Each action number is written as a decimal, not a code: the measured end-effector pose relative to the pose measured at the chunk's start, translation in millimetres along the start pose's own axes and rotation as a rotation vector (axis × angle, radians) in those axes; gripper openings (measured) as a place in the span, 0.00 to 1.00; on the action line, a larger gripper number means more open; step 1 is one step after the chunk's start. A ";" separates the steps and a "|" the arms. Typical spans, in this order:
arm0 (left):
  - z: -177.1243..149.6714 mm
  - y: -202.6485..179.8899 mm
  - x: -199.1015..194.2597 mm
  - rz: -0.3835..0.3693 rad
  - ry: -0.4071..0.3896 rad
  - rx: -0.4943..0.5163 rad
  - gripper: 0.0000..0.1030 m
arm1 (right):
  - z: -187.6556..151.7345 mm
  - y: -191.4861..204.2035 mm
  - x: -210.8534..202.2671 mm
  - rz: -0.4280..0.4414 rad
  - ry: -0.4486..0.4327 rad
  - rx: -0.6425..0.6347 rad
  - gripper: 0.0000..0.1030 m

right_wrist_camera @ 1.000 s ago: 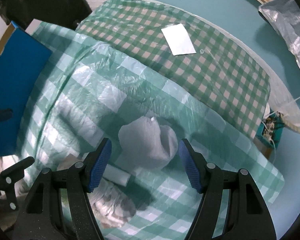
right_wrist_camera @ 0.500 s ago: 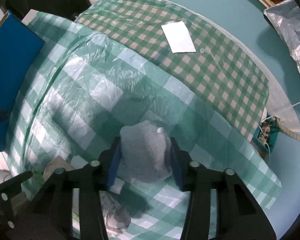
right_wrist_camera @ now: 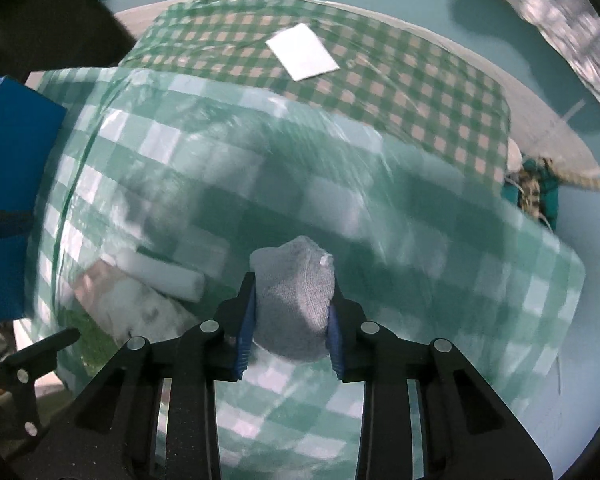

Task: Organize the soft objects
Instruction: 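Grasp the camouflage cloth with the left tool while the right tool grasps the grey sock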

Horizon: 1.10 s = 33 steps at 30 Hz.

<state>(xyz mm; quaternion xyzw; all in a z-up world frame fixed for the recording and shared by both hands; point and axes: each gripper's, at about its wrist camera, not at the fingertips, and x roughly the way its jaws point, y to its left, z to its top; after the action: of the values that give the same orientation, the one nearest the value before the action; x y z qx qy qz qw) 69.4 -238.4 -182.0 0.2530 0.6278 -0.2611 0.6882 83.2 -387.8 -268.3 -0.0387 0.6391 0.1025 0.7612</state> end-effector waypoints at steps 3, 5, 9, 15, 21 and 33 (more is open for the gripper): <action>5.3 -11.8 0.7 -0.012 0.001 0.065 0.75 | -13.8 -8.7 -2.5 0.003 0.003 0.046 0.29; 7.2 -17.8 1.4 -0.022 0.003 0.102 0.75 | -21.7 -14.1 -4.8 0.004 0.000 0.080 0.29; 9.7 -31.0 5.7 -0.037 0.016 0.189 0.77 | -37.3 -24.6 -10.1 0.017 -0.006 0.151 0.29; 16.2 -43.7 24.6 -0.029 0.048 0.263 0.78 | -58.0 -34.4 -14.7 0.034 -0.009 0.232 0.29; 19.0 -46.2 42.4 -0.032 0.080 0.263 0.78 | -75.9 -36.9 -18.6 0.042 -0.012 0.287 0.29; 5.8 -50.4 31.0 -0.043 0.033 0.246 0.41 | -87.6 -28.0 -22.1 0.053 -0.026 0.304 0.29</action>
<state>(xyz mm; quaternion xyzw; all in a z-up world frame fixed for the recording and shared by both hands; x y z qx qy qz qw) 41.8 -280.7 -213.4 0.3261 0.6076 -0.3468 0.6358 0.8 -434.1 -264.5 0.0953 0.6383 0.0250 0.7634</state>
